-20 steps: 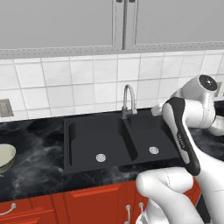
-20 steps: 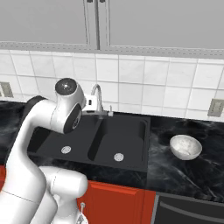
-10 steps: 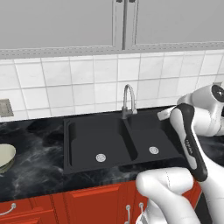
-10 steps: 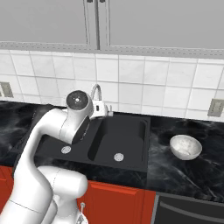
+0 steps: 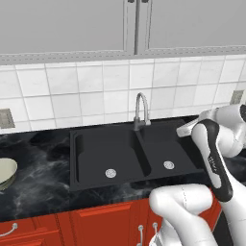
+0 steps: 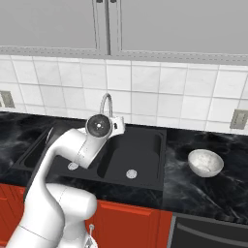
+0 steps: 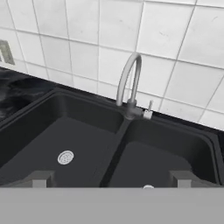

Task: Rinse each bowl for a few seconds and place them down in the sink or on the counter.

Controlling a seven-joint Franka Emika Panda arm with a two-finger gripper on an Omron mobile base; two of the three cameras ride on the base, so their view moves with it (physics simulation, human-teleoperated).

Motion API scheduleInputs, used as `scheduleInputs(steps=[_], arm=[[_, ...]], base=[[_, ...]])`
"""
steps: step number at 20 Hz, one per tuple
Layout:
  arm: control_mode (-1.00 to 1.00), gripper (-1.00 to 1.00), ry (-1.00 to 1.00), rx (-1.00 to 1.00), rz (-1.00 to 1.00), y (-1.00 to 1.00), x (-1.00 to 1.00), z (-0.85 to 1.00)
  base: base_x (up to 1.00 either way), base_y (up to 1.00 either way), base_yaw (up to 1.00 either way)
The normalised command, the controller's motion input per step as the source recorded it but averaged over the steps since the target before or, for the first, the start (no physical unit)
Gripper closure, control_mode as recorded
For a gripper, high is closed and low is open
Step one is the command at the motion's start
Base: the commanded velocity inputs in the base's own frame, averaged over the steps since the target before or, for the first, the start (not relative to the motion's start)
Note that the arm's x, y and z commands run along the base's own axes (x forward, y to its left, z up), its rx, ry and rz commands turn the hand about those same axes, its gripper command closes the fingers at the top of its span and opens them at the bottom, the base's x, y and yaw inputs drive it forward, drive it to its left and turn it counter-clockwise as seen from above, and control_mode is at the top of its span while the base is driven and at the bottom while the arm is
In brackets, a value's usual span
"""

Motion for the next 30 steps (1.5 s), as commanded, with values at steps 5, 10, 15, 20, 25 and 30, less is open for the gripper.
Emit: scheduleInputs(steps=[5,10,15,20,25,30], arm=[[-1.00,-1.00,-0.09,0.02,0.08,-0.13,0.14,-0.15],[-1.00,-1.00,-0.08,0.02,0.07,-0.12,0.20,-0.14],[-1.00,-1.00,-0.08,0.02,0.06,-0.05,0.24,-0.14],[-1.00,-1.00,-0.07,0.02,0.05,-0.02,0.28,-0.14],[-1.00,-1.00,-0.03,0.02,0.04,0.00,0.35,-0.12],[-1.00,-1.00,0.00,0.02,0.05,0.00,0.35,-0.12]], base=[[0.00,0.00,0.00],[0.00,0.00,0.00],[0.00,0.00,0.00],[0.00,0.00,0.00],[0.00,0.00,0.00],[0.00,0.00,0.00]])
